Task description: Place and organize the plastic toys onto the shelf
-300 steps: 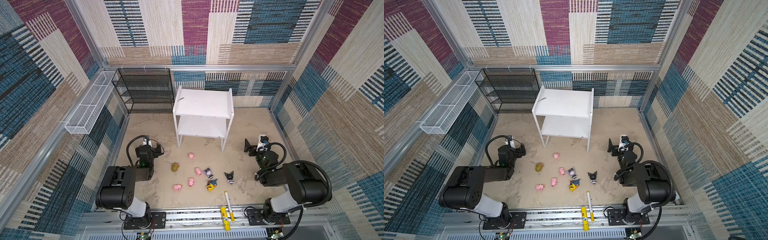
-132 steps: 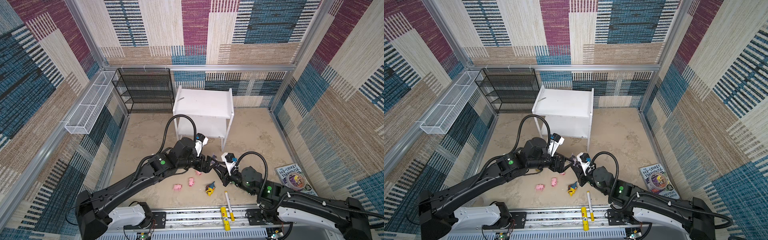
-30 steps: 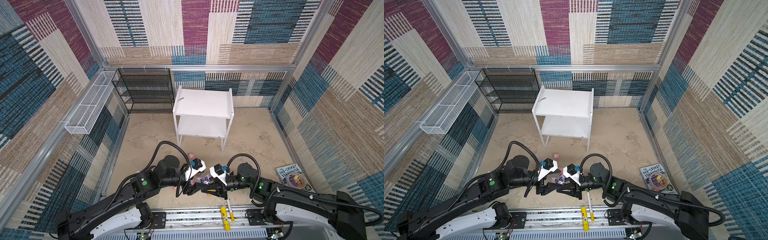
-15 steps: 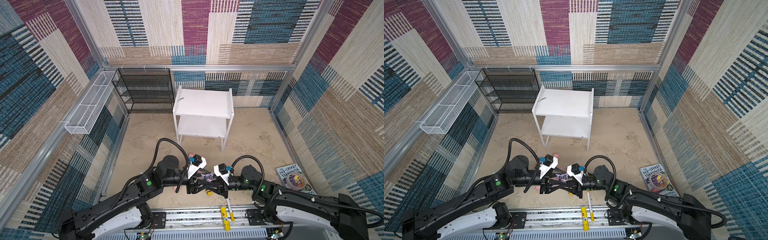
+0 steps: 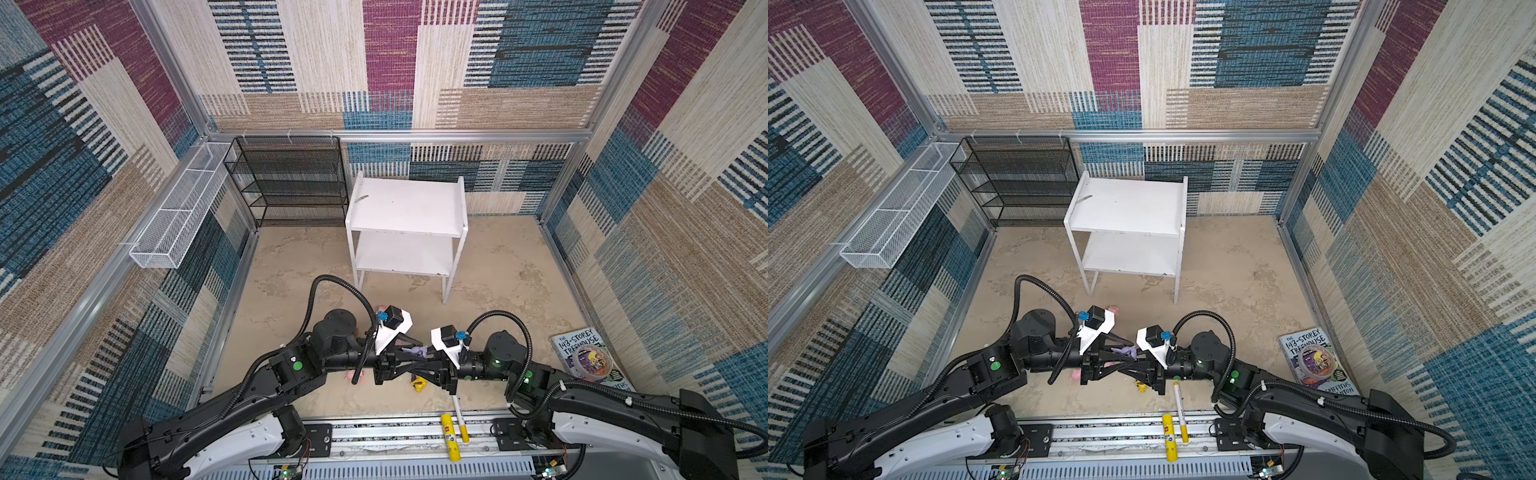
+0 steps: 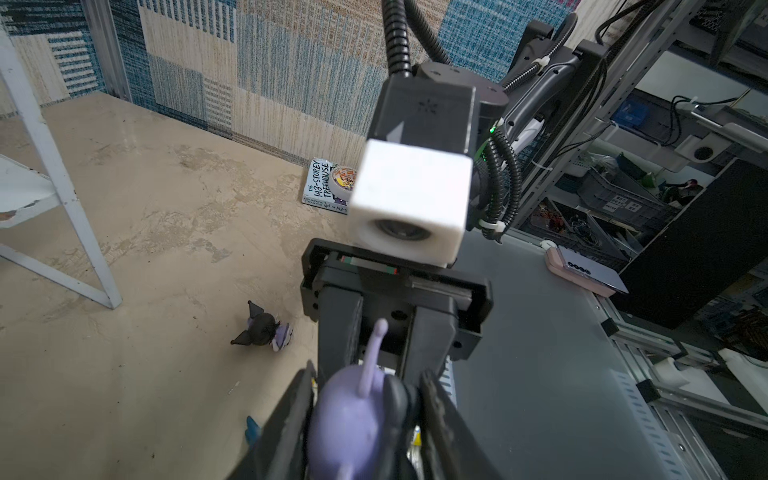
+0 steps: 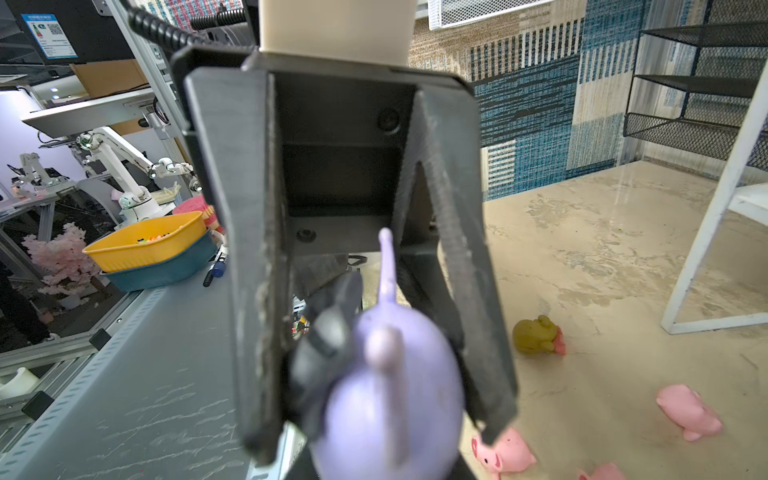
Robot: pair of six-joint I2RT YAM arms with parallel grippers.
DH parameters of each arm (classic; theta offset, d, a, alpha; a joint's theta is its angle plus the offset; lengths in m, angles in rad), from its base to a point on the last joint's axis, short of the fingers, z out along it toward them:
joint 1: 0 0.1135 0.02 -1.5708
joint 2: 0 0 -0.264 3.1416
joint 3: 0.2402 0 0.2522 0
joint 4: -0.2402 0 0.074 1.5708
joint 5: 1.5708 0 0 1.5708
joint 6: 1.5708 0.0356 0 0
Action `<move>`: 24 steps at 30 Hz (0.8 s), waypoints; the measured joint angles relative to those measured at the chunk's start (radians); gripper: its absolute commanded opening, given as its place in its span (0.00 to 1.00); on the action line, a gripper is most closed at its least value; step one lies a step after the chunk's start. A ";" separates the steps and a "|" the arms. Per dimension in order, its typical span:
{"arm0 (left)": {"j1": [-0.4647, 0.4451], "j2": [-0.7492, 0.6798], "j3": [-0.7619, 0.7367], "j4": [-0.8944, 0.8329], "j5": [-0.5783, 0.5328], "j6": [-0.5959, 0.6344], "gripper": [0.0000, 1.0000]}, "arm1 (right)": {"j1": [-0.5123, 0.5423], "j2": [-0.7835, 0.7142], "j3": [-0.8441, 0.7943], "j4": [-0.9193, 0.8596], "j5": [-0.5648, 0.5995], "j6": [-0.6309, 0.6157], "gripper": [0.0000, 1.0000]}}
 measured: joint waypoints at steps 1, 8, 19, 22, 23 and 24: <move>-0.001 0.000 0.001 -0.002 -0.012 0.007 0.40 | 0.000 0.000 0.000 0.000 0.004 0.000 0.10; -0.002 0.013 0.016 -0.031 -0.016 0.037 0.41 | -0.001 0.000 -0.001 -0.008 0.019 0.000 0.09; 0.000 0.030 0.029 -0.052 -0.024 0.092 0.27 | -0.003 -0.007 -0.002 -0.034 0.024 0.019 0.24; -0.001 0.032 0.031 -0.054 -0.068 0.095 0.26 | -0.003 -0.010 -0.006 -0.037 0.052 0.019 0.39; 0.000 0.035 0.031 -0.056 -0.075 0.095 0.26 | -0.005 -0.013 -0.010 -0.039 0.069 0.018 0.44; 0.000 0.040 0.032 -0.056 -0.093 0.095 0.26 | -0.005 -0.019 -0.014 -0.041 0.087 0.019 0.53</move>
